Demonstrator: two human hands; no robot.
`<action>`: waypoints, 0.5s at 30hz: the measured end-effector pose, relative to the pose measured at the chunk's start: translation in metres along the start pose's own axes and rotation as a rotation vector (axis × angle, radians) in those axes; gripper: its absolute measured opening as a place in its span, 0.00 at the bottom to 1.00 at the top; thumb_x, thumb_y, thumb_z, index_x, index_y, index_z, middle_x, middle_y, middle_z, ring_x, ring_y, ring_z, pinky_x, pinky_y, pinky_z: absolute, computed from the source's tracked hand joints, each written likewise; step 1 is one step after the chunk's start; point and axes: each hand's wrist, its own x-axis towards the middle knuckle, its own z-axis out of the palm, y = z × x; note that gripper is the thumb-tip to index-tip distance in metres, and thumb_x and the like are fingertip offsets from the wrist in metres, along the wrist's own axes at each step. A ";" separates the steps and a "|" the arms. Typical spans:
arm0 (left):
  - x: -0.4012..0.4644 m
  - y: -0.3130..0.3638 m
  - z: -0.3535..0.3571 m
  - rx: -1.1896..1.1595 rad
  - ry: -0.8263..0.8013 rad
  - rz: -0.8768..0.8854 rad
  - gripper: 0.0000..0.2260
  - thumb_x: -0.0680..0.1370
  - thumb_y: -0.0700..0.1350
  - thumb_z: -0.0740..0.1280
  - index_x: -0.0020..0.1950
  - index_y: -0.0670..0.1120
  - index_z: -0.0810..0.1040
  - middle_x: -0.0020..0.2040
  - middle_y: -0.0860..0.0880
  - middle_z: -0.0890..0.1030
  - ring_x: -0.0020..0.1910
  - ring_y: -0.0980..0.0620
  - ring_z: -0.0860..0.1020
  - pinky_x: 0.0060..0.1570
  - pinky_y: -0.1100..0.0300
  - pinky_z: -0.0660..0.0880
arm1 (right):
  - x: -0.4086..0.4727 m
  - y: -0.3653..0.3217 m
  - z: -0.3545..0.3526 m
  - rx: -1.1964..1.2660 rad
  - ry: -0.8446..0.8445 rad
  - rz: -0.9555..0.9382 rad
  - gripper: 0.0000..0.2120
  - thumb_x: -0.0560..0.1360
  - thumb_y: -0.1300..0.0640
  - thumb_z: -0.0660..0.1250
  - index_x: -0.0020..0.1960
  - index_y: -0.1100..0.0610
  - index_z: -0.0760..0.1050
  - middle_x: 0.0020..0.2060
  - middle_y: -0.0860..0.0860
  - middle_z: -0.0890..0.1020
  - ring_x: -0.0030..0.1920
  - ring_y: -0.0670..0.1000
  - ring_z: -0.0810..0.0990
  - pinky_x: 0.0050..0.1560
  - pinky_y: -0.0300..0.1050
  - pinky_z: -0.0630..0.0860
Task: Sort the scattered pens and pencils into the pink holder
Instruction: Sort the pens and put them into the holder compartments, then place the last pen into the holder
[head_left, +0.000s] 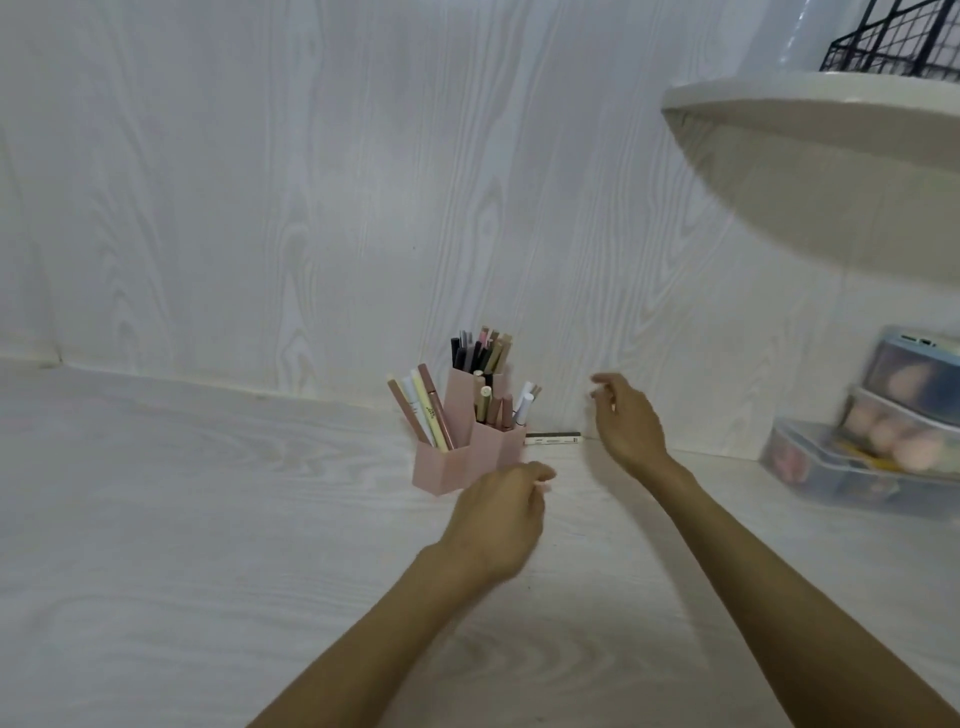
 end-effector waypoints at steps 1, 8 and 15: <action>0.010 0.003 0.005 0.013 -0.051 -0.015 0.17 0.81 0.40 0.55 0.70 0.46 0.69 0.68 0.46 0.74 0.65 0.46 0.73 0.64 0.52 0.71 | 0.001 0.015 0.004 -0.059 -0.120 0.005 0.15 0.81 0.58 0.51 0.65 0.56 0.69 0.59 0.56 0.78 0.60 0.55 0.74 0.56 0.48 0.71; 0.086 0.012 0.053 0.365 -0.253 -0.139 0.33 0.79 0.40 0.59 0.76 0.35 0.42 0.78 0.39 0.44 0.78 0.44 0.45 0.76 0.54 0.48 | 0.004 0.056 0.033 -0.228 -0.385 -0.214 0.19 0.81 0.59 0.50 0.70 0.51 0.66 0.68 0.51 0.71 0.67 0.53 0.68 0.67 0.51 0.66; 0.115 -0.001 0.083 0.709 -0.179 -0.318 0.24 0.82 0.48 0.49 0.75 0.37 0.52 0.76 0.38 0.57 0.75 0.42 0.55 0.73 0.49 0.55 | 0.004 0.073 0.036 -0.372 -0.371 -0.261 0.18 0.81 0.54 0.52 0.69 0.47 0.67 0.65 0.52 0.70 0.63 0.54 0.67 0.59 0.47 0.66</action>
